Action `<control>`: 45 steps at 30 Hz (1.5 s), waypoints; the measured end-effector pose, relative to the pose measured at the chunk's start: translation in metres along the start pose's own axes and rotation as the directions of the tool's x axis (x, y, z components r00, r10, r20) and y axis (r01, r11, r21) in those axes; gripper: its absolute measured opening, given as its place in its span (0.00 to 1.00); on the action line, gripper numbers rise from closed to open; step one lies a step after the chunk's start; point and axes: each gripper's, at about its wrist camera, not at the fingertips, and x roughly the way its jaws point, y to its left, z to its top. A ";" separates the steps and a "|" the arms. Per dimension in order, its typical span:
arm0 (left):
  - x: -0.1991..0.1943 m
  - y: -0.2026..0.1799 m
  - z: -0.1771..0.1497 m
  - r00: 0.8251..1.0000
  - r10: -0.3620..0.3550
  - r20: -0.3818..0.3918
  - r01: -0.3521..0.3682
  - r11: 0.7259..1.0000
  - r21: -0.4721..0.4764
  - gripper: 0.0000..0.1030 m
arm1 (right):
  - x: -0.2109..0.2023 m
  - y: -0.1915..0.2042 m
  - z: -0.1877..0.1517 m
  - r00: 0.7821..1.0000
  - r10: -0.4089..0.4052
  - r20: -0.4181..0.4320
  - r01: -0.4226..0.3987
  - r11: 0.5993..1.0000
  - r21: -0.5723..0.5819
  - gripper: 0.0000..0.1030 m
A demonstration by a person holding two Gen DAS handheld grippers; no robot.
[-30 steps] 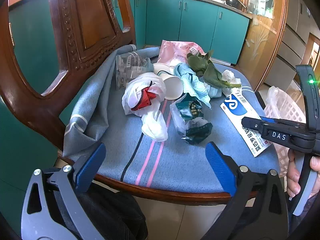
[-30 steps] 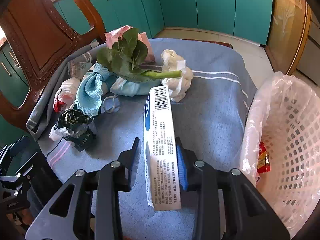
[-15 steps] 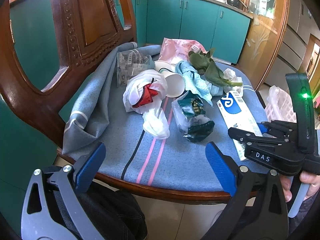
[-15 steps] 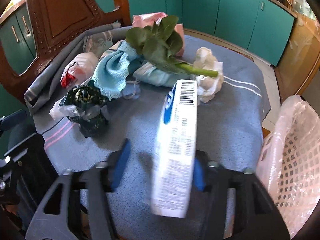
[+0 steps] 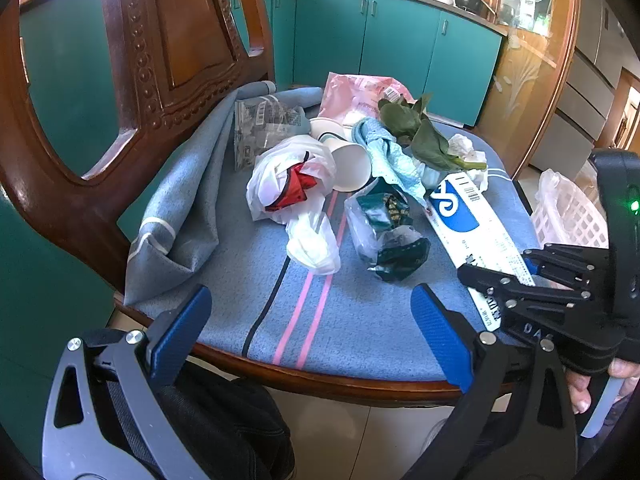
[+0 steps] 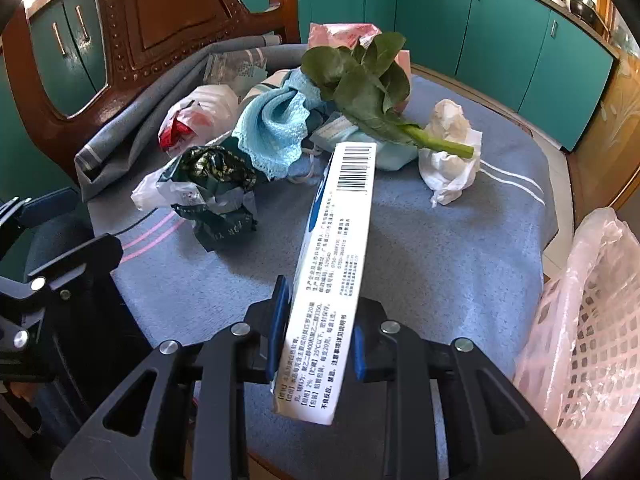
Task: Collect trash
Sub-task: 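Lift the toothpaste box with the right gripper while the left gripper grasps the dark green wrapper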
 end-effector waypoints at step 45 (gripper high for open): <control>0.033 -0.029 0.049 0.989 -0.144 -0.029 0.146 0.987 0.061 0.45 | -0.020 -0.045 0.005 0.997 -0.061 0.042 0.052 0.982 0.183 0.27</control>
